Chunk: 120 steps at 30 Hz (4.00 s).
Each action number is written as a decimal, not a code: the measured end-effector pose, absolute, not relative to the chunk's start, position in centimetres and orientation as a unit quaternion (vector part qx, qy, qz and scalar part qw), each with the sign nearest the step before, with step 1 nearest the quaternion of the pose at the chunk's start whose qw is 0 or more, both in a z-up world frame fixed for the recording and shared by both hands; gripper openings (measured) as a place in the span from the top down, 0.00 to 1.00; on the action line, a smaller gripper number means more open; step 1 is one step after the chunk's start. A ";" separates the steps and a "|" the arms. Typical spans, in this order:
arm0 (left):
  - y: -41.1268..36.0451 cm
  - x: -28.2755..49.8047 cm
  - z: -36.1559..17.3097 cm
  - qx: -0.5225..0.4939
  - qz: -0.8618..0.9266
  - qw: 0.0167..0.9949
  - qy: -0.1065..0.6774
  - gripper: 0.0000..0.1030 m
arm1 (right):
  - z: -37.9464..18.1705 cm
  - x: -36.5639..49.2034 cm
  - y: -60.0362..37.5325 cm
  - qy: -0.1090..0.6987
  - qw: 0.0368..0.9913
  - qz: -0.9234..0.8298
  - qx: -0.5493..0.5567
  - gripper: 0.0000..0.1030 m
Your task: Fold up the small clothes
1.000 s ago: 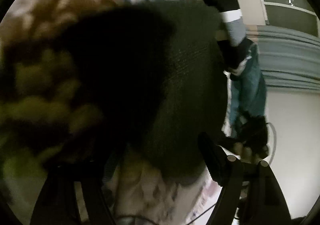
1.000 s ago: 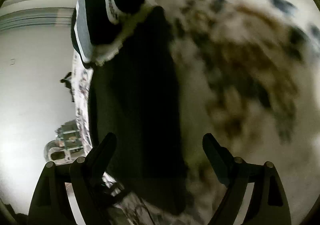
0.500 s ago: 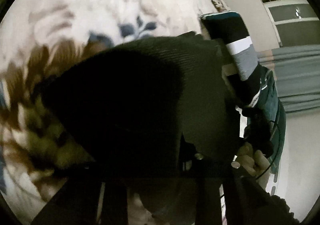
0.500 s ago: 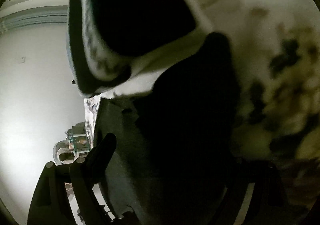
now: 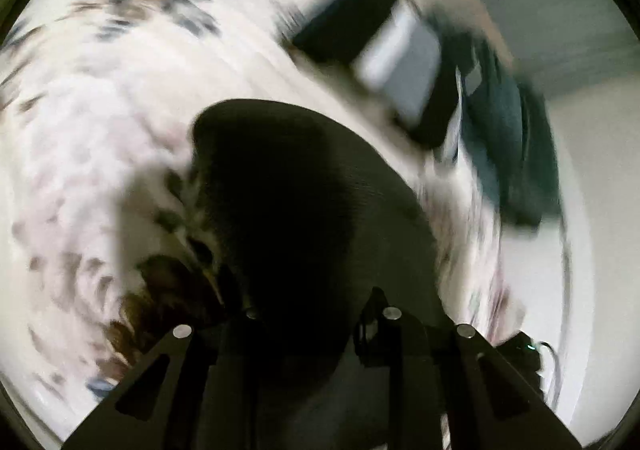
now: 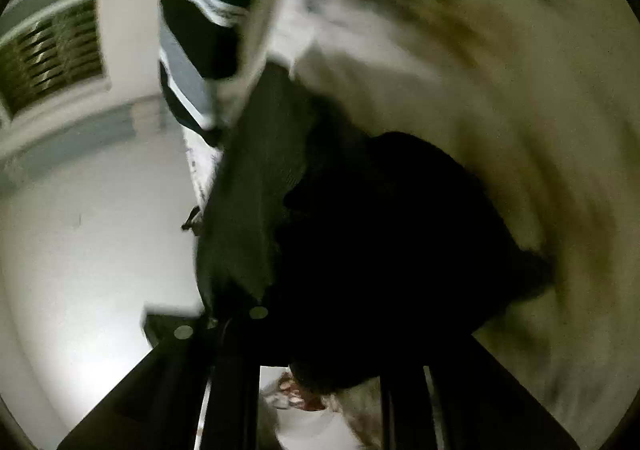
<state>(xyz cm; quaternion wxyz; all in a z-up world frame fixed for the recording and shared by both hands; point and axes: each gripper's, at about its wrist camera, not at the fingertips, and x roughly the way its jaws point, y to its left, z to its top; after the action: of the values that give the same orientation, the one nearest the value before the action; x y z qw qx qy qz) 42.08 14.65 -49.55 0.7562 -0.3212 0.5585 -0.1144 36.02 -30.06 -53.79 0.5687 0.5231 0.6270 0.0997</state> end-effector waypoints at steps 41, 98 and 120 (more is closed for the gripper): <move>18.4 30.2 -54.3 -0.336 0.048 0.770 0.541 0.01 | -51.2 51.0 -33.3 0.614 0.749 0.127 0.216 0.92; 14.9 30.8 -54.3 -0.338 -0.017 0.741 0.580 0.41 | -57.7 29.7 -39.4 0.657 0.623 0.074 0.417 0.93; 15.4 30.6 -54.4 -0.347 -0.034 0.739 0.577 0.41 | -54.6 31.4 -39.0 0.705 0.624 -0.004 0.336 0.94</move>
<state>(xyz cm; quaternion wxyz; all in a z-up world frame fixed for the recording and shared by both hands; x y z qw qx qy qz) 30.58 15.38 -54.45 0.7388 -0.3474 0.5765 -0.0337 31.41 -39.05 -54.62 0.6245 0.3364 0.7048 -0.0042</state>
